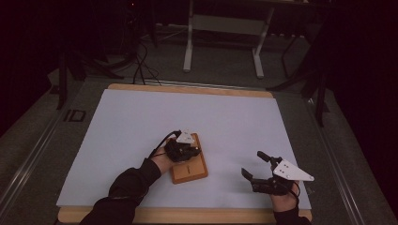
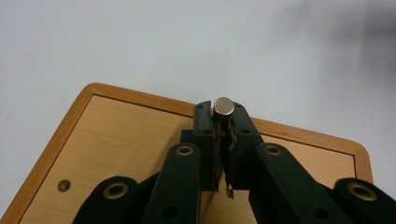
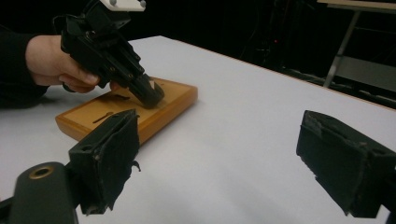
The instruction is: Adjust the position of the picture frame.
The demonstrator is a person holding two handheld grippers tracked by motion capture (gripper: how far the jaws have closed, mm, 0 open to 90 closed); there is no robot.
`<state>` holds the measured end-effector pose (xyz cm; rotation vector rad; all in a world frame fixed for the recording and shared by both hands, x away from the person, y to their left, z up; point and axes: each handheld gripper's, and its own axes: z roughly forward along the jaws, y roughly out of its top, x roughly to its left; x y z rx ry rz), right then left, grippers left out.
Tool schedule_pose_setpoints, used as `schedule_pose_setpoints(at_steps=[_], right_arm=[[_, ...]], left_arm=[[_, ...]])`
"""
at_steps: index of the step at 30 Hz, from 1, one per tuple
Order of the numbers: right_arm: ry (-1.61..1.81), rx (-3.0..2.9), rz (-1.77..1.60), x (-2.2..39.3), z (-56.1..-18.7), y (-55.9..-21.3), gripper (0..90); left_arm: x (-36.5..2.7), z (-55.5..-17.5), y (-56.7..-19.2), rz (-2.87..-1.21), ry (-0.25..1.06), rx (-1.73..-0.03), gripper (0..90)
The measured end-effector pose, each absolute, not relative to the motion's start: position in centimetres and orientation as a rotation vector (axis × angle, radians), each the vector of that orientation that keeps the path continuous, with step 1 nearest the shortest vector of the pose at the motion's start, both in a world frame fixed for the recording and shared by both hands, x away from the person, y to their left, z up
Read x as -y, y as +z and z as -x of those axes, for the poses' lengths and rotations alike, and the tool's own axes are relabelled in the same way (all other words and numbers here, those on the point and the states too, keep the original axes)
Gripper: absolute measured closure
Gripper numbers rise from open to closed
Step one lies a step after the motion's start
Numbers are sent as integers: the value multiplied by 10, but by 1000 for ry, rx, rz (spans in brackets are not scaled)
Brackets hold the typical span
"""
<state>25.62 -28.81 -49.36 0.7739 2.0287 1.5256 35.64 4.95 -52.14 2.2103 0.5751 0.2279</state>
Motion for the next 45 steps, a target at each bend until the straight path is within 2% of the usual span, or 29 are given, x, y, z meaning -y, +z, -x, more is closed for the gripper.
schedule_pose_setpoints(at_steps=[16,23,29,45], right_arm=[[1520,-2034,-769,287,-255,-493,128],[1521,-2036,-769,287,-254,-493,128],[1521,-2039,-768,286,-254,-493,128],[1516,-2048,-770,284,-256,-494,128]], left_arm=[[-48,-356,-523,-2213,218,-586,839],[-60,-352,-515,-2185,202,-594,787],[-76,-343,-507,-2179,236,-605,788],[-130,-295,-507,-2224,223,-637,895]])
